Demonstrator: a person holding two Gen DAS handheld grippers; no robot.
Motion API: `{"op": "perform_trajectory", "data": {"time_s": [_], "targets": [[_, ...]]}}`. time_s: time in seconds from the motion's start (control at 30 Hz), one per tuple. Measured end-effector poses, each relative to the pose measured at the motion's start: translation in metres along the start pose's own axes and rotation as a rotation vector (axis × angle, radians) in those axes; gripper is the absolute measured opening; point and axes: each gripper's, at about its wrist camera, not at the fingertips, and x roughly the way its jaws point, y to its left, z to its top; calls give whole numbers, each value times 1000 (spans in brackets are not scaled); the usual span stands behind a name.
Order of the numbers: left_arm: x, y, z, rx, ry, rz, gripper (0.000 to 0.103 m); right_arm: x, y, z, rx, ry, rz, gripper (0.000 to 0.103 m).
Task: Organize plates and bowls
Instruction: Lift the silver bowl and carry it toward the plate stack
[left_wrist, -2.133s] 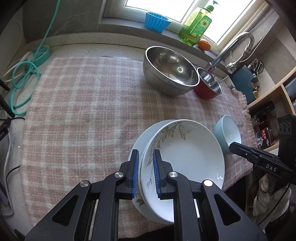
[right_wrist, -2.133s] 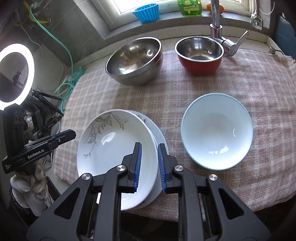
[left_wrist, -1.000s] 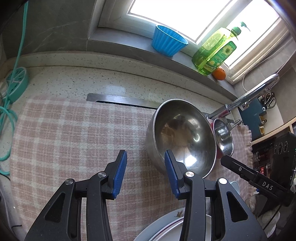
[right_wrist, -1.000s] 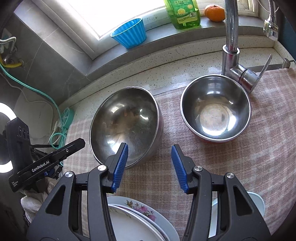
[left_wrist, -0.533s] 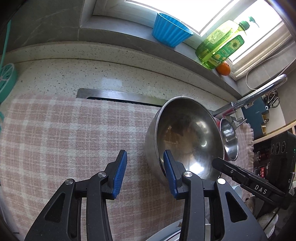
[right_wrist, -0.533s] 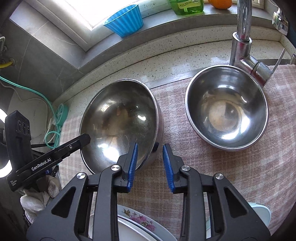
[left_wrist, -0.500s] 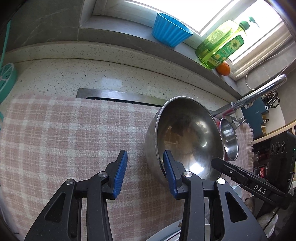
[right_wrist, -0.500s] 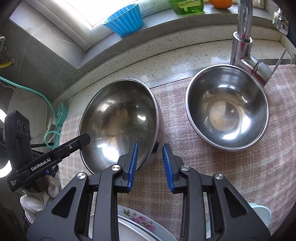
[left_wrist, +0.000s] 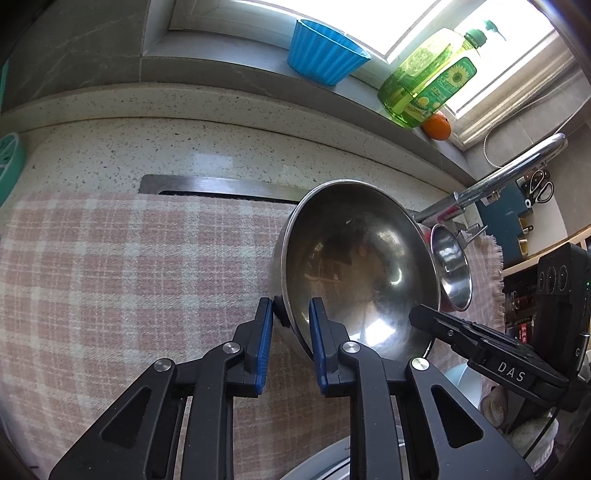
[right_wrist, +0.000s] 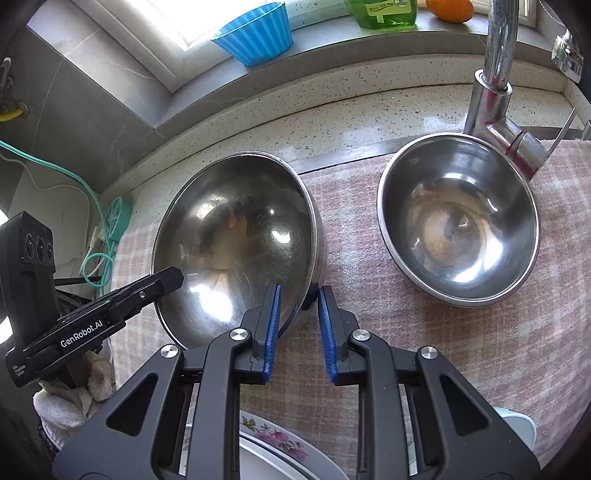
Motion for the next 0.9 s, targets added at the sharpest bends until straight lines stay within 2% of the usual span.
{"op": "perform_trajectory", "data": {"time_s": [0.43,0.9], "targets": [[-42,9,-29,-33,-65,15,18,-16,34,-22,-82,7,53,22],[-104,46,-94,-130,-168,69,18,-15,97,-79,-230,87,135,22]]}}
